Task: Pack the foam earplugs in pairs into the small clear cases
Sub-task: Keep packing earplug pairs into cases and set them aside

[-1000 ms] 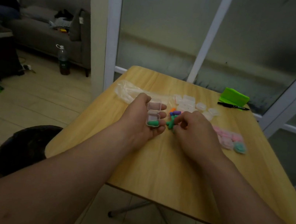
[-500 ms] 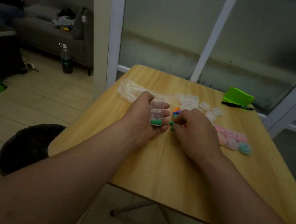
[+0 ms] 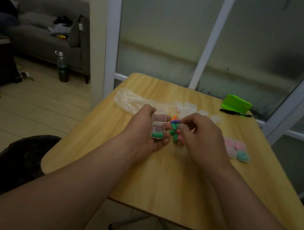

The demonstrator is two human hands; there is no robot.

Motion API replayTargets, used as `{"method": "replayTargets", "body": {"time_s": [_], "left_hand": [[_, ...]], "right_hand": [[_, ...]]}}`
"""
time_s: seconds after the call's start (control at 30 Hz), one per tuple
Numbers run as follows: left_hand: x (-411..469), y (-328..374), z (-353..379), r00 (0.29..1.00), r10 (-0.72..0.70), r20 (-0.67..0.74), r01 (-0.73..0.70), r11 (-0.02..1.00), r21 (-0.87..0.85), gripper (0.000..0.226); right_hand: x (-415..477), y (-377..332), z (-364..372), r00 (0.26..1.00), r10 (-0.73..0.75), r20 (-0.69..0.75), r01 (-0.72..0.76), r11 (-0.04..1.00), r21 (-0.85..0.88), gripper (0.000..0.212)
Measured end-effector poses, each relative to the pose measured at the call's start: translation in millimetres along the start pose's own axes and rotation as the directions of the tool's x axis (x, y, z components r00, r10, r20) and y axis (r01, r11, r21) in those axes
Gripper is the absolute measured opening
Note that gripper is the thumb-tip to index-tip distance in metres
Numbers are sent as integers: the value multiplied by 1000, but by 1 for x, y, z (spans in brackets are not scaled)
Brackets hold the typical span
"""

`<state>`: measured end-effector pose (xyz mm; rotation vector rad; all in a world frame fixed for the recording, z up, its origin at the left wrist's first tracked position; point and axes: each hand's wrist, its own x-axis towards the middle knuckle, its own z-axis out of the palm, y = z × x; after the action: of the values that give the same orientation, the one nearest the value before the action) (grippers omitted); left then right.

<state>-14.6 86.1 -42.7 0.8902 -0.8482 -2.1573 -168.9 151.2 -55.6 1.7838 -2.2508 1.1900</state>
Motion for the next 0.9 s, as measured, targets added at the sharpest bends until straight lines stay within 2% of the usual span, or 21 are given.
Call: {"method": "replayTargets", "body": {"time_s": [0.17, 0.43, 0.67, 0.83, 0.9], "left_hand": [[-1, -3, 9, 1000, -20, 1, 20, 1000, 15, 44], [-2, -9, 13, 998, -50, 24, 48, 997, 52, 46], [5, -17, 13, 997, -58, 55, 56, 997, 44, 56], [8, -18, 15, 996, -66, 62, 65, 998, 11, 62], [7, -17, 16, 995, -66, 78, 66, 998, 0, 55]], "right_hand": [[-5, -2, -16, 998, 53, -38, -47, 988, 145, 7], [-8, -8, -27, 999, 27, -43, -19, 985, 174, 8], [-18, -18, -20, 993, -105, 53, 103, 994, 38, 4], [-20, -20, -12, 986, -98, 133, 104, 994, -41, 11], [-19, -20, -10, 988, -96, 124, 103, 993, -52, 11]]}}
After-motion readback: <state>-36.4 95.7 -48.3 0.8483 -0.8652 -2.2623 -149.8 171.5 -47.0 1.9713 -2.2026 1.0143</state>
